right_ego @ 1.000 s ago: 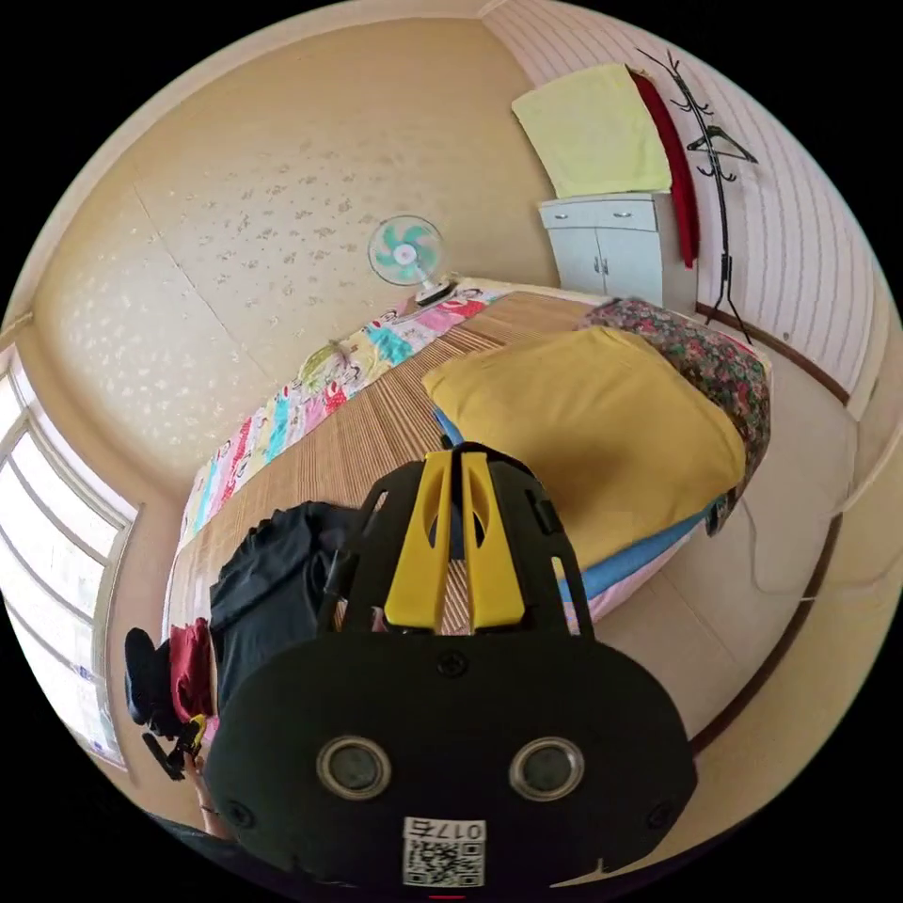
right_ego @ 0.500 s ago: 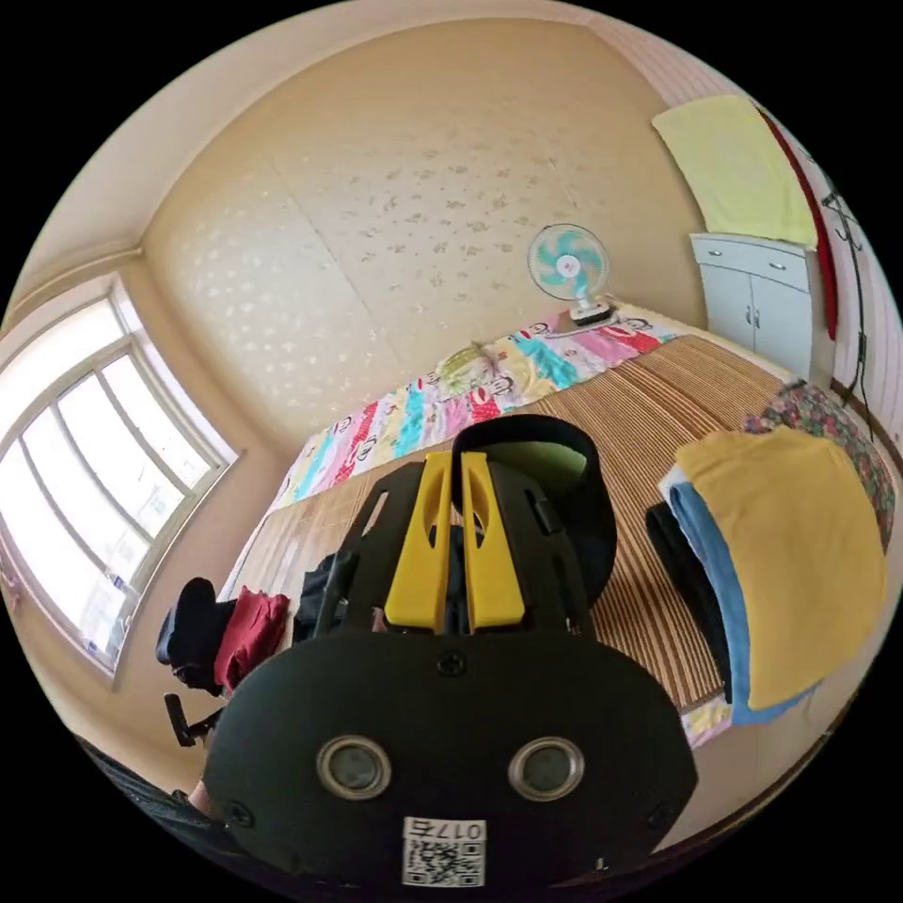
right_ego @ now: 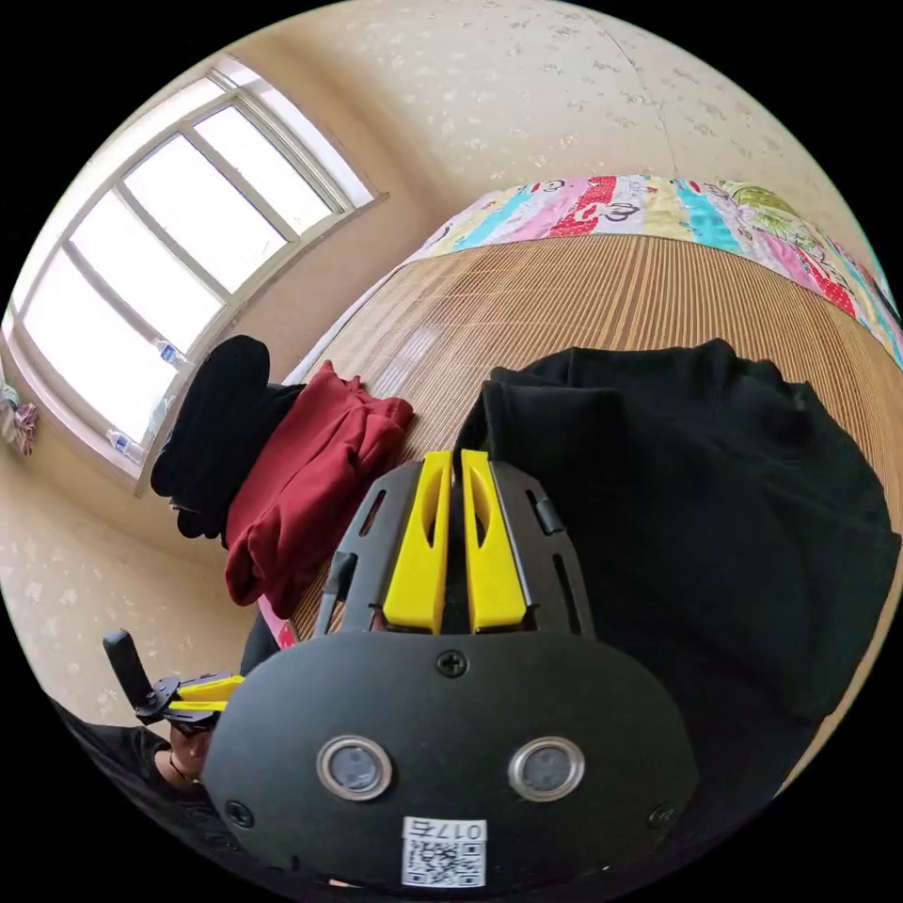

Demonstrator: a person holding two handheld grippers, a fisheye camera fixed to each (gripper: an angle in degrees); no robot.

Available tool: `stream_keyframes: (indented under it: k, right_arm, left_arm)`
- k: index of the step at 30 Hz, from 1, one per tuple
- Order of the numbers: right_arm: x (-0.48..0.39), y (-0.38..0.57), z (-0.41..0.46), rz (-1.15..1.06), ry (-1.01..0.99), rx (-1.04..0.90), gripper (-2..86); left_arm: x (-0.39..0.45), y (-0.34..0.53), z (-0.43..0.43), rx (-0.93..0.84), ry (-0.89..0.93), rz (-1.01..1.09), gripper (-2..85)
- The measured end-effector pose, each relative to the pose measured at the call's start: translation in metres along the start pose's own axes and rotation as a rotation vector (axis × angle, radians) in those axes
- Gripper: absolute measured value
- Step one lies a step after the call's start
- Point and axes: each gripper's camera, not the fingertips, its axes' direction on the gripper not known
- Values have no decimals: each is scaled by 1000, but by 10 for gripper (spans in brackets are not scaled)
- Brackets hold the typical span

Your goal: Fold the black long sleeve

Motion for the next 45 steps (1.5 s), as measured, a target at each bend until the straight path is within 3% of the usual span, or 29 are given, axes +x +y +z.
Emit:
stream_keyframes:
  k: [3,5,8,12,17,22,25,28,31,34,41,45]
  right_arm:
    - [-17,8,1,-61,-19,2,83]
    - [-29,21,-15,-138,-146,-19,127]
    - [-29,66,-48,-246,-253,-52,126]
    - [14,138,-91,-175,-37,-45,114]
    - [111,200,-161,93,198,28,95]
    - [163,180,-201,191,269,134,93]
    - [192,143,-198,224,354,131,94]
    - [218,106,-173,226,421,95,90]
    - [254,83,-133,256,460,-20,65]
    - [284,88,-121,281,545,-28,21]
    - [297,98,-130,240,529,26,13]
    - [292,111,-162,287,477,65,41]
  left_arm:
    - [-10,2,-16,9,-12,-1,86]
    - [-15,1,-19,-1,-3,-3,87]
    - [-16,-2,-21,-17,32,-5,95]
    - [6,-12,-25,-19,83,45,100]
    - [63,-86,-6,-45,156,199,105]
    - [140,-225,42,-52,72,293,130]
    - [152,-284,82,-105,-77,204,147]
    - [144,-314,122,-188,-91,138,118]
    - [129,-326,143,-334,43,169,13]
    - [110,-315,94,-272,249,298,-2]
    - [32,-265,72,-340,156,171,13]
    - [29,-225,35,-165,104,78,86]
